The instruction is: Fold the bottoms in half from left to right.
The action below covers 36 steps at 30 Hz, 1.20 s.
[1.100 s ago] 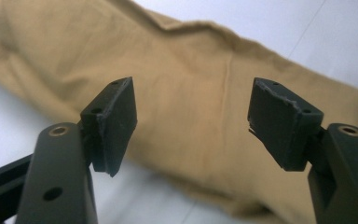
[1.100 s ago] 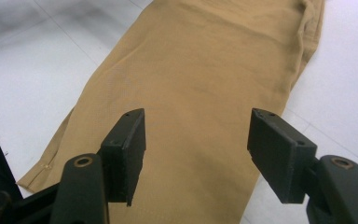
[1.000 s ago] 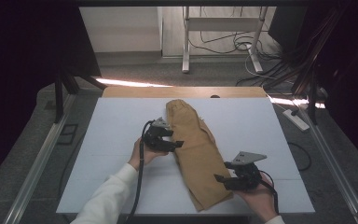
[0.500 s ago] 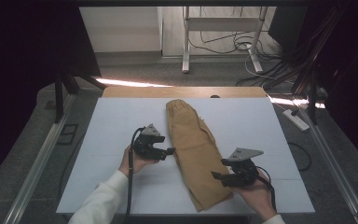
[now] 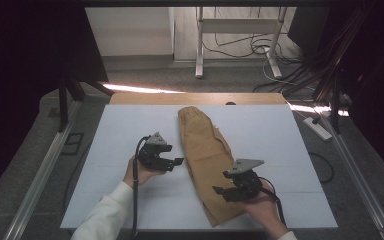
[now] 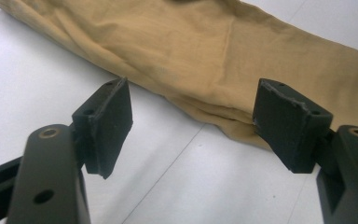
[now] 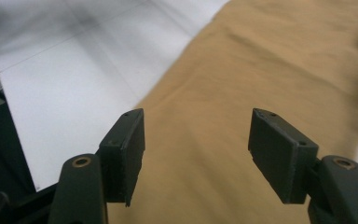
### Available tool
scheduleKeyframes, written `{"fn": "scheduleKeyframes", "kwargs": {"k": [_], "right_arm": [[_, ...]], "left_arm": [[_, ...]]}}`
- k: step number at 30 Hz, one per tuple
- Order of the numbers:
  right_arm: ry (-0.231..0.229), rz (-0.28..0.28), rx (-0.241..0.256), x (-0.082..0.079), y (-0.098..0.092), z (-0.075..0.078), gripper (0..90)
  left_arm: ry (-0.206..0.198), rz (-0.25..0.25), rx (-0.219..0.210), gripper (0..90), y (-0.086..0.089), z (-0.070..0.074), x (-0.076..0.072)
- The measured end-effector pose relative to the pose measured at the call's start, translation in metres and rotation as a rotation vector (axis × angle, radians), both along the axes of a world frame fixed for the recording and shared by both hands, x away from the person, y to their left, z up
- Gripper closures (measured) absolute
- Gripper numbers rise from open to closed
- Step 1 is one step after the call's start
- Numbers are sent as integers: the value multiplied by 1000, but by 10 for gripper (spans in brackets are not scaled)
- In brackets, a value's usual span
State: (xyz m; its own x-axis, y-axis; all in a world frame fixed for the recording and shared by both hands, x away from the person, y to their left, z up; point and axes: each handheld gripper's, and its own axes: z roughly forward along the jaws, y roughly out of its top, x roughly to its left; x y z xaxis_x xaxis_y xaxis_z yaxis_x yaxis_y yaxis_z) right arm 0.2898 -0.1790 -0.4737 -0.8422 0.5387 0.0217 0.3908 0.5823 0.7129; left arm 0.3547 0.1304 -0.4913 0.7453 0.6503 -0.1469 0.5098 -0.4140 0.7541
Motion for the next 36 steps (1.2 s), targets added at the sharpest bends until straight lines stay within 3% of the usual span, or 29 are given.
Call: {"fn": "scheduleKeyframes", "kwargs": {"k": [6,12,19,32,36], "right_arm": [[32,35,-23,2,21,-9,356],[65,53,-74,6,41,-22,338],[64,66,-128,10,62,-32,308],[46,41,-233,7,68,-44,310],[47,33,-228,7,67,-44,348]], "left_arm": [[17,9,-19,275,4,-1,2],[10,16,-4,270,5,0,2],[8,26,-8,266,7,0,2],[11,36,-5,263,12,-1,1],[9,40,-4,263,13,-2,1]]}}
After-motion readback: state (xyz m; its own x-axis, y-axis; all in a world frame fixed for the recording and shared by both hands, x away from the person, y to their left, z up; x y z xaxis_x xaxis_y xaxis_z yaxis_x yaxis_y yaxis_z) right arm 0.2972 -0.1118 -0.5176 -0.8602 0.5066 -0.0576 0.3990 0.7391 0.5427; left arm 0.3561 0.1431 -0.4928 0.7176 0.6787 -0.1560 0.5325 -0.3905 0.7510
